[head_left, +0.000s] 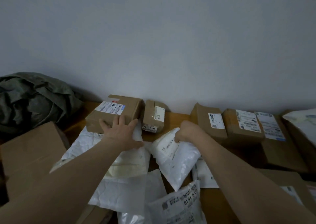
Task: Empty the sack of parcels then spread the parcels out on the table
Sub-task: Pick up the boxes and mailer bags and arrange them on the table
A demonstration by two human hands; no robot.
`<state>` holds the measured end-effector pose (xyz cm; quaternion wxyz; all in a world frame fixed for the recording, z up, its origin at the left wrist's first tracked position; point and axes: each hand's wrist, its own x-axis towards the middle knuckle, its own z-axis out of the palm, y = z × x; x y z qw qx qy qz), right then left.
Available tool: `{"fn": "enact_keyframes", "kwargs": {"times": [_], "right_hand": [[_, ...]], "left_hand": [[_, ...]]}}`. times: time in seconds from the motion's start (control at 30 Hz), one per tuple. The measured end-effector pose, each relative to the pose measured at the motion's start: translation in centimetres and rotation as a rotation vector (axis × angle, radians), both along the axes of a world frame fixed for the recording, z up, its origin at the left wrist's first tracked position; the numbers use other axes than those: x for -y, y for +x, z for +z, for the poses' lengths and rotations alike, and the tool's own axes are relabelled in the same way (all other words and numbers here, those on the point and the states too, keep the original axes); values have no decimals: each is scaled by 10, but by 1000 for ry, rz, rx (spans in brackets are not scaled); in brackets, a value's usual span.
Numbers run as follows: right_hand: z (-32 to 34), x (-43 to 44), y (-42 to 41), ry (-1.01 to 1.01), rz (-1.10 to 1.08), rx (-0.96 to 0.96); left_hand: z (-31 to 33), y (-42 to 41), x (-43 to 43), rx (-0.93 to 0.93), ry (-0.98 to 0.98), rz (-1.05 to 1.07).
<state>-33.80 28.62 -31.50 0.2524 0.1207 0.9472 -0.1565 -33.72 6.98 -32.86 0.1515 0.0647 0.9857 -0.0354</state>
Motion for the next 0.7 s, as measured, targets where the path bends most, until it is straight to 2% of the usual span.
{"fn": "enact_keyframes", "kwargs": {"times": [0.13,0.2,0.27,0.33,0.4,0.43,0.47,0.5,0.57,0.6,0.7], "right_hand": [[26,-11,1,50,-77,-225],[29,-14,3,-9,-158,-306],[31,-16,9,-22,-153,-237],[25,-11,15,189,3,-65],[17,4,20,372,166,-85],[12,17,21,330,185,-141],[7,32,22,187,161,-169],[3,48,24,-44,74,-153],[-9,80,26,-505,-160,31],[-18,93,27,-633,-244,124],[-38,112,27,-706,-277,120]], "left_hand": [[-2,6,-8,17,94,205],[-4,7,-8,20,181,348],[-4,8,-2,-3,220,464],[-3,7,10,-29,227,555],[-5,5,23,-38,264,621],[-6,4,29,-30,295,651],[-6,3,36,-17,320,676],[-7,2,42,2,338,692],[-9,1,52,42,369,696],[-11,0,57,53,384,685],[-17,-5,66,97,405,657]]}}
